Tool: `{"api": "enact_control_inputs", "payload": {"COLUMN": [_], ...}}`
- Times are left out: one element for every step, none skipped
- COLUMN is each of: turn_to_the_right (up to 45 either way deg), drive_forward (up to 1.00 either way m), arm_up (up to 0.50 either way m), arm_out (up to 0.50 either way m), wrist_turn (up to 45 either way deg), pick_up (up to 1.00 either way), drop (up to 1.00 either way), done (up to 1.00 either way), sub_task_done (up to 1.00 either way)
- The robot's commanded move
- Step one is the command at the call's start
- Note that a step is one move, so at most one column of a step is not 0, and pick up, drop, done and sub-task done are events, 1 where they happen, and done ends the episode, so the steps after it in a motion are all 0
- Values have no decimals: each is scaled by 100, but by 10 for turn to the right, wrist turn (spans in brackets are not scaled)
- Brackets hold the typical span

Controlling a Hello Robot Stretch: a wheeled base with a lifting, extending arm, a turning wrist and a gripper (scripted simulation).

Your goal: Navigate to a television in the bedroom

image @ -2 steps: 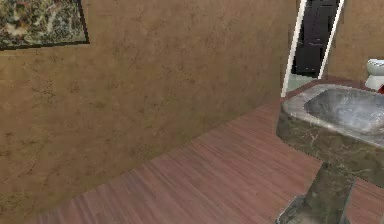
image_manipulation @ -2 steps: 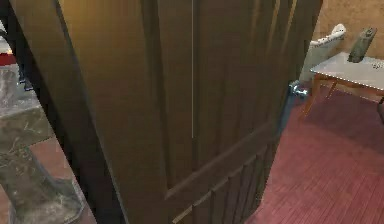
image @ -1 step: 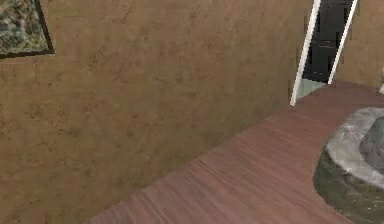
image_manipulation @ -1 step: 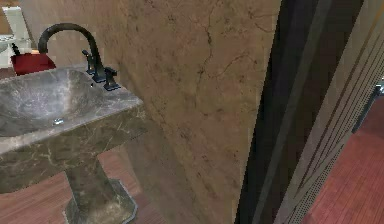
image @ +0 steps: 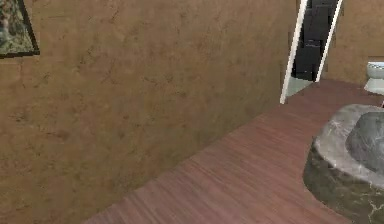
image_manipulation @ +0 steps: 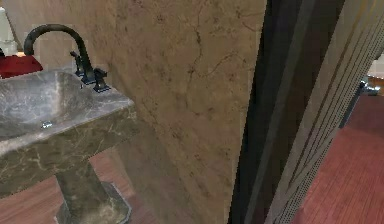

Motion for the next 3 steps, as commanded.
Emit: {"api": "enact_control_inputs", "payload": {"turn_to_the_right": [-420, 0, 450], "drive_forward": [0, 10, 0], "arm_up": [0, 0, 0], "arm_out": [0, 0, 0], "wrist_turn": [0, 0, 0], "pick_up": [0, 0, 0], "drop": [0, 0, 0], "done": [0, 0, 0], "sub_task_done": [0, 0, 0]}}
